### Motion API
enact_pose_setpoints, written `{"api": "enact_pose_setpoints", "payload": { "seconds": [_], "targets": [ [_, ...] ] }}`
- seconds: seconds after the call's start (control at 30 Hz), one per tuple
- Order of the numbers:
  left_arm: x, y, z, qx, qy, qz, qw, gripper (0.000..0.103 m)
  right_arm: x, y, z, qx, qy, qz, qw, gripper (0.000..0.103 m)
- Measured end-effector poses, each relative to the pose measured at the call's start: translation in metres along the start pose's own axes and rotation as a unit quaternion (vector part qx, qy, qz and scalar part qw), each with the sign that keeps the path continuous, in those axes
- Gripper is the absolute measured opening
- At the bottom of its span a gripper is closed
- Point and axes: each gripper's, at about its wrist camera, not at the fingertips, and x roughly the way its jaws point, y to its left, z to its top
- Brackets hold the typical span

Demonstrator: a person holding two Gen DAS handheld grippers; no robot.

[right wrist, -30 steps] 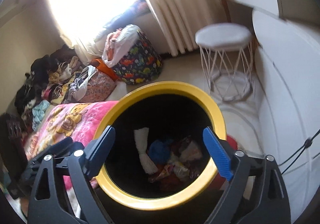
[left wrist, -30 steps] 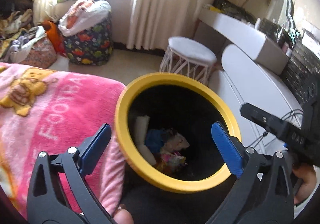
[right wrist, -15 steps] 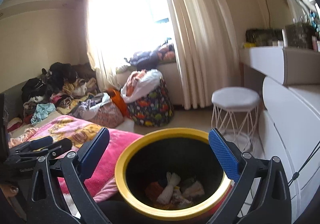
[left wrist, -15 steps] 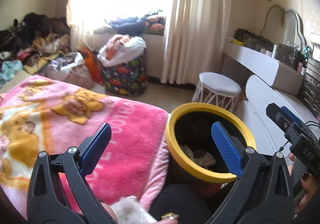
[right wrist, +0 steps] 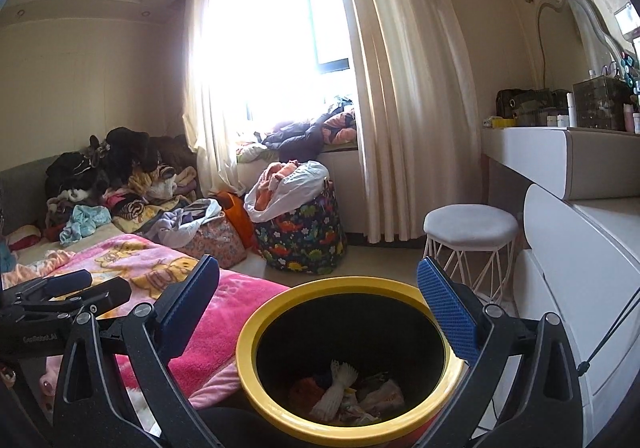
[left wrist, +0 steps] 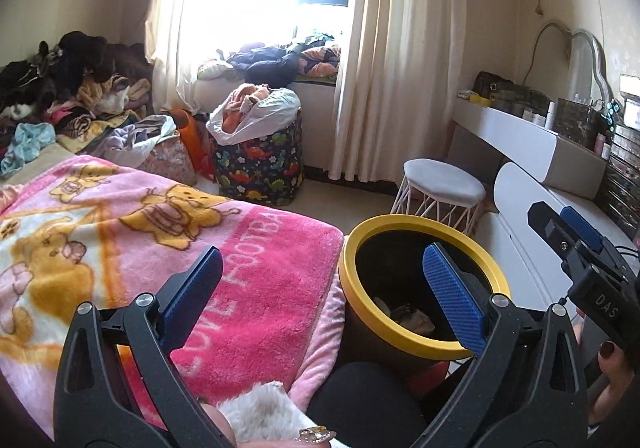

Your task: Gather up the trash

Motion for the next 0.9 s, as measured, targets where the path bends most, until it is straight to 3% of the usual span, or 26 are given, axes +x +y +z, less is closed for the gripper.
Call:
{"api": "enact_pose_setpoints", "payload": {
  "seconds": [0.9],
  "targets": [
    [-0.0022, -0.0034, 0.002, -0.003, -0.003, -0.001, 1.0, 0.092, -0.0043, 0.0043, 0.0011, -0.004, -0.003, -0.007, 1.0, 0.097]
  ]
}}
